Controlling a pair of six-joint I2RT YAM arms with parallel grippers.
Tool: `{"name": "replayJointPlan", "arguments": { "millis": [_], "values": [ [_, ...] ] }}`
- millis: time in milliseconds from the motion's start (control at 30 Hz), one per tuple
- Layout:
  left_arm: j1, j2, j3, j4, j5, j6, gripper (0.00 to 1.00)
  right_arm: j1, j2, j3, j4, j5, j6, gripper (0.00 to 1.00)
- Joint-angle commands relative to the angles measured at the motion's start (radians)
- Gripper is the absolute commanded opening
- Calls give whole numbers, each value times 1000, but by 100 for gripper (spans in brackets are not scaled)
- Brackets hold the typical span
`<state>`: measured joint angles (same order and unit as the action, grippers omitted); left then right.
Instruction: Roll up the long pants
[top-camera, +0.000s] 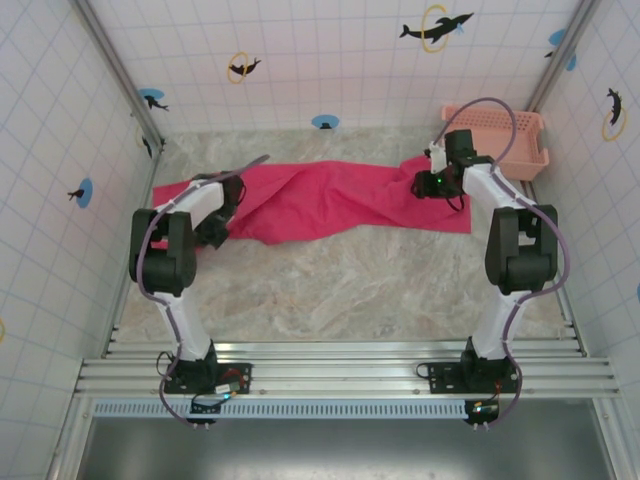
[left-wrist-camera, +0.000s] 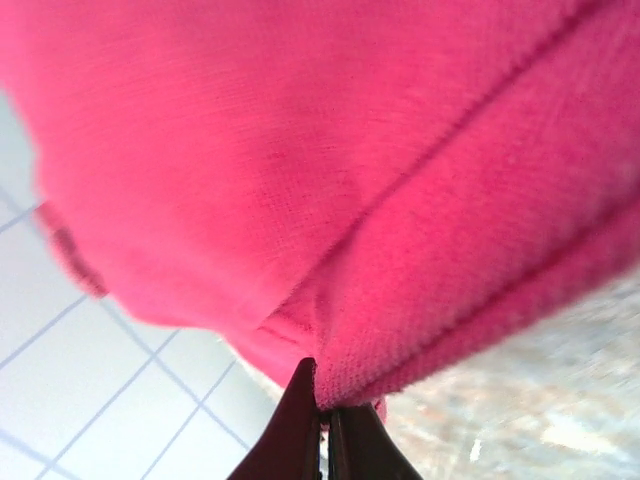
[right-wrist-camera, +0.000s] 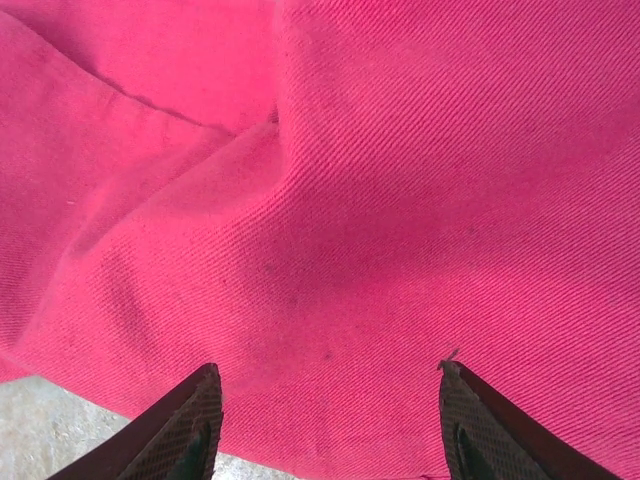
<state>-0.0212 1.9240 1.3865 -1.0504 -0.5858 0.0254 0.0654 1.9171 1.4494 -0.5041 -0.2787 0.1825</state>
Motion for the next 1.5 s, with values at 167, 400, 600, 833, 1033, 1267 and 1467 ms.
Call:
{"name": "replayJointPlan", "arguments": {
  "millis": [167,400,600,833,1033,1267,1467],
  "values": [
    [43,-1,410,-135,-45,22,0,-9,-56,-67,-28,24,-17,60],
    [93,333,937,-284,-18,39,0,-19,-91,-116,-54,44,-29,60],
    [153,514,1056,-297,-8,47,0,-49,-121,-143,-79,64,-15,60],
    [222,572,1039,-222,-26,63,57,-151,-189,-179,-96,94,8,62],
    [199,480,949,-208,56,41,92,-264,-151,-185,-77,11,59,62],
    [136,274,602,-41,180,33,97,-291,-72,-235,79,-135,206,62],
    [138,330,606,-55,170,37,97,-285,-7,-287,273,-186,345,61]
  ]
}}
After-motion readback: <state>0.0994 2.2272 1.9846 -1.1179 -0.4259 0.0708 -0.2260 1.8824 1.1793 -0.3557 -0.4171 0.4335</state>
